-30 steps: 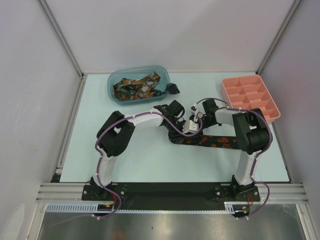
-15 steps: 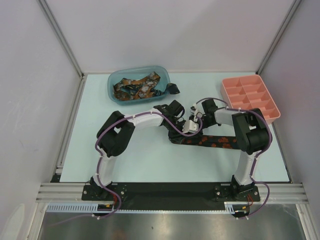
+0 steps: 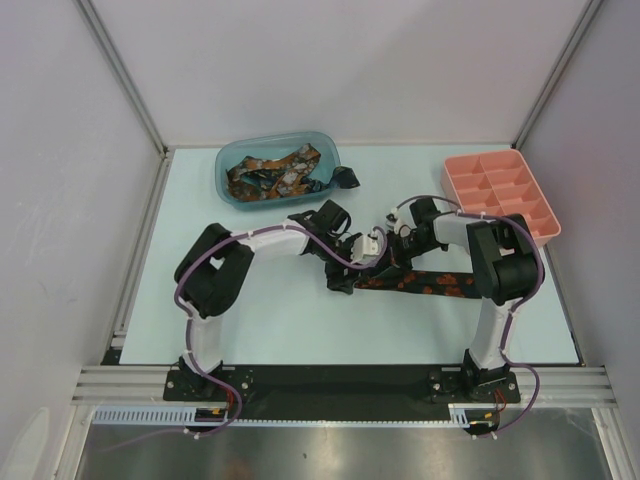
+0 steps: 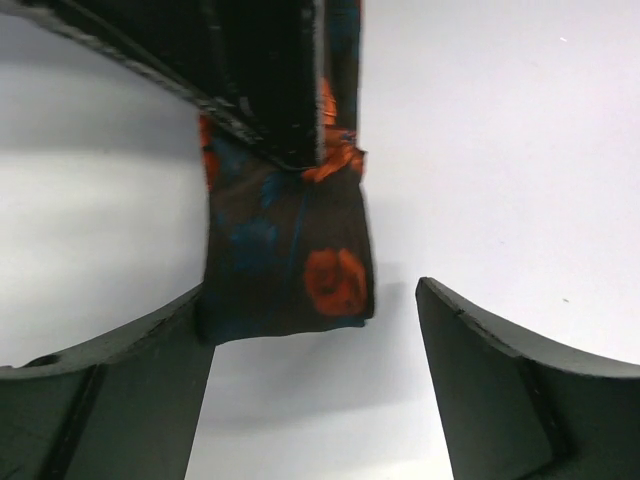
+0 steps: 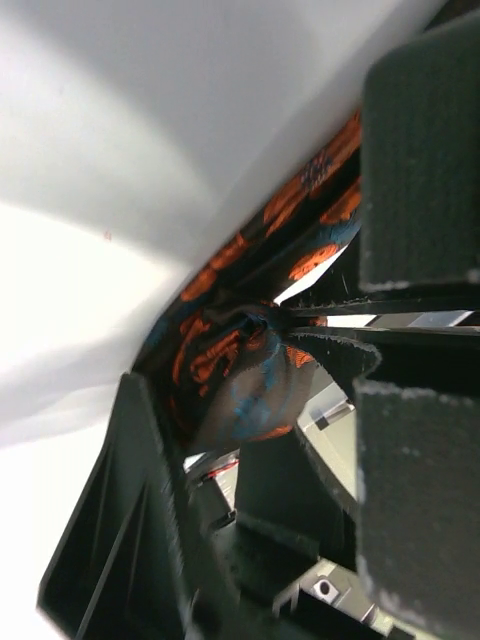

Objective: Roll the ties
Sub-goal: Roll the tie at the center of the board.

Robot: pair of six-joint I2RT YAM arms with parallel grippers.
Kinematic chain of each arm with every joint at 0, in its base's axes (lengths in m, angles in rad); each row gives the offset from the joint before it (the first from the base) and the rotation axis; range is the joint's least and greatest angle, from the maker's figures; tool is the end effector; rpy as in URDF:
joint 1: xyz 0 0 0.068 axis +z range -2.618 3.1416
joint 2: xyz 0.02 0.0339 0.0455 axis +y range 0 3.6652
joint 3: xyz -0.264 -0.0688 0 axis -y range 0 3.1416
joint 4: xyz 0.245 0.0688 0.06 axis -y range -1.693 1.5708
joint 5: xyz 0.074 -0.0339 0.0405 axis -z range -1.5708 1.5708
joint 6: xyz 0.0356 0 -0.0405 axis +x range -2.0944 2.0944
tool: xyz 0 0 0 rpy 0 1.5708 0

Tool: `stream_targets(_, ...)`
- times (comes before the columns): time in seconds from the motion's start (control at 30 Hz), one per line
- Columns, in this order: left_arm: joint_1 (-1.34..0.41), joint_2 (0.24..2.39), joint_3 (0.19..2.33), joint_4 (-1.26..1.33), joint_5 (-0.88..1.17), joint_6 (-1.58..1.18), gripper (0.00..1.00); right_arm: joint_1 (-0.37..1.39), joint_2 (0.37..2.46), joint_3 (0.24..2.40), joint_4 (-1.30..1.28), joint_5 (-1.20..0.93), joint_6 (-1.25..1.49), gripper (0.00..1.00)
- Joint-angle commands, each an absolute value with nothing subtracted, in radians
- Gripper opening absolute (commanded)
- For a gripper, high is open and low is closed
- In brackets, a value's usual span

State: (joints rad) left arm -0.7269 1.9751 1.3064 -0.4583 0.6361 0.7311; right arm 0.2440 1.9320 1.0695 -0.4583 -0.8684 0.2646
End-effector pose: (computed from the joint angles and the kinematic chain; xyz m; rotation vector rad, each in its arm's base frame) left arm 0.2829 -0.2799 0.1587 1.8591 1.7943 -0.8471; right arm 0.3255 0.1091 0.1194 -0.1353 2.8214 1.3547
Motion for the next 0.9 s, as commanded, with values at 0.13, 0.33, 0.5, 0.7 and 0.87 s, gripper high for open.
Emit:
stream_targets(0.13,-0.721,1.986,1.327,-0.356,0.667,0.686,0.84,0.232,1.993,1.086,-0.568,-0.640,0.166,0.00)
stream_targets(0.33,-0.727,2.028,1.376,-0.344,0.709,0.667,0.81,0.247,2.016,1.095,-0.580,-0.609,0.155,0.00)
stream_targets(0.5,-0.741,2.043,1.410,-0.328,0.741,0.641,0.77,0.268,2.039,1.101,-0.552,-0.634,0.170,0.00)
stream_targets(0.7,-0.761,2.054,1.414,-0.340,0.762,0.627,0.75,0.313,2.065,1.123,-0.496,-0.669,0.215,0.00)
stream_targets(0.87,-0.759,2.045,1.416,-0.402,0.756,0.641,0.53,0.350,2.089,1.129,-0.433,-0.710,0.280,0.00)
